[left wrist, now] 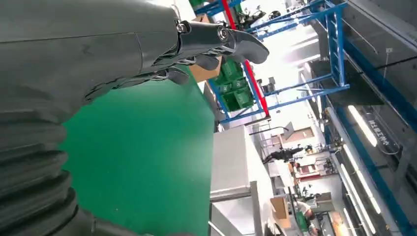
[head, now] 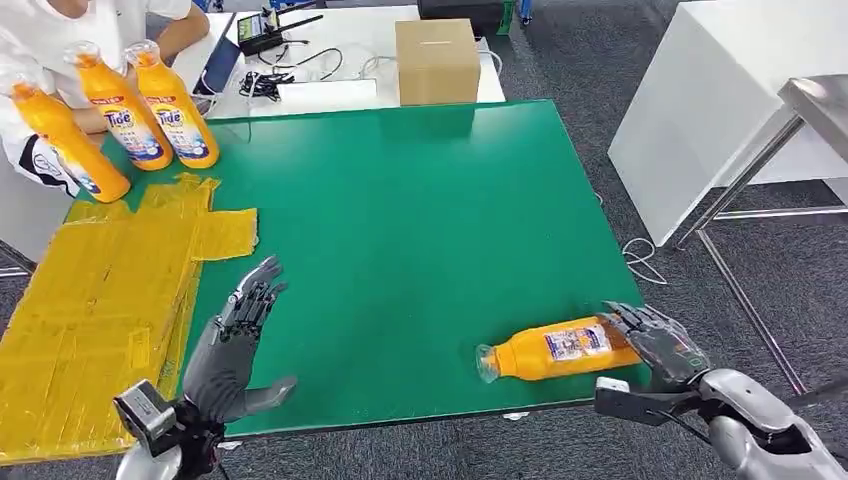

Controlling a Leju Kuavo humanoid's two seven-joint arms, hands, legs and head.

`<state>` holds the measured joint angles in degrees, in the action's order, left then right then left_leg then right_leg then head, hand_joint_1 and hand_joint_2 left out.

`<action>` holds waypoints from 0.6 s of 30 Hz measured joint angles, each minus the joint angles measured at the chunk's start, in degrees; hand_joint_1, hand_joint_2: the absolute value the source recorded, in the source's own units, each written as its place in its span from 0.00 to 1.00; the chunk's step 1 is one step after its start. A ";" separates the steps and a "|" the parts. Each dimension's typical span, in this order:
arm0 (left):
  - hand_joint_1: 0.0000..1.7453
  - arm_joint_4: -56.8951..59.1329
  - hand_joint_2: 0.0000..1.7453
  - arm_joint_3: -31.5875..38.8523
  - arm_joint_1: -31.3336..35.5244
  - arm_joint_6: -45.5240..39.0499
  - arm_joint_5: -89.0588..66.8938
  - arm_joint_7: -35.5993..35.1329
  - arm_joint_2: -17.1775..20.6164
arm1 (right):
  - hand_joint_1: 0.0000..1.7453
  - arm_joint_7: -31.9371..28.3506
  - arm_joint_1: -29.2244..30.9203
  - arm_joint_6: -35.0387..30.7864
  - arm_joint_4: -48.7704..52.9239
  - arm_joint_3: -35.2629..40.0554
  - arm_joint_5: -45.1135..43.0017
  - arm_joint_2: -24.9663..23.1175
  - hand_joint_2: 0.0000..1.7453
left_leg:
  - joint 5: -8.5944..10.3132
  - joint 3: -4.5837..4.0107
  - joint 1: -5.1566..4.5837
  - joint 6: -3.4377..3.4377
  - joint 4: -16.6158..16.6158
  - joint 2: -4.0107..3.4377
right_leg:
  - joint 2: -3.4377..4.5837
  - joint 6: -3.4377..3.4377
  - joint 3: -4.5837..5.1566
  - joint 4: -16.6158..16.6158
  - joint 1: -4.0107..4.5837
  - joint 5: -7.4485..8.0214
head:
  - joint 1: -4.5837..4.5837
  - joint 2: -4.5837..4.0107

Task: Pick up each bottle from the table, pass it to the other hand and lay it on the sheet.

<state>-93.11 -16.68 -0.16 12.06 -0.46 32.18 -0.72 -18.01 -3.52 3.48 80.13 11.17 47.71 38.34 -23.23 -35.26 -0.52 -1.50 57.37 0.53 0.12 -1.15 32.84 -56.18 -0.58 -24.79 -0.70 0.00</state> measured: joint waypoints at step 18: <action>0.00 1.93 1.00 0.00 1.16 -0.48 0.39 -0.68 -0.63 | 0.00 0.33 6.83 -1.18 -7.17 4.55 3.83 -3.50 1.00 | 0.02 0.07 0.02 -0.01 0.00 -0.10 | 0.08 -0.01 -0.04 0.00 0.00 0.04 | 0.00 0.00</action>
<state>-91.19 -16.68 1.00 11.58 -0.07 31.50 -1.36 -17.68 3.31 2.30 72.96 15.72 51.54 34.84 -23.21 -35.19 -0.50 -1.51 57.37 0.43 0.20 -1.16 32.80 -56.18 -0.58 -24.75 -0.70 0.00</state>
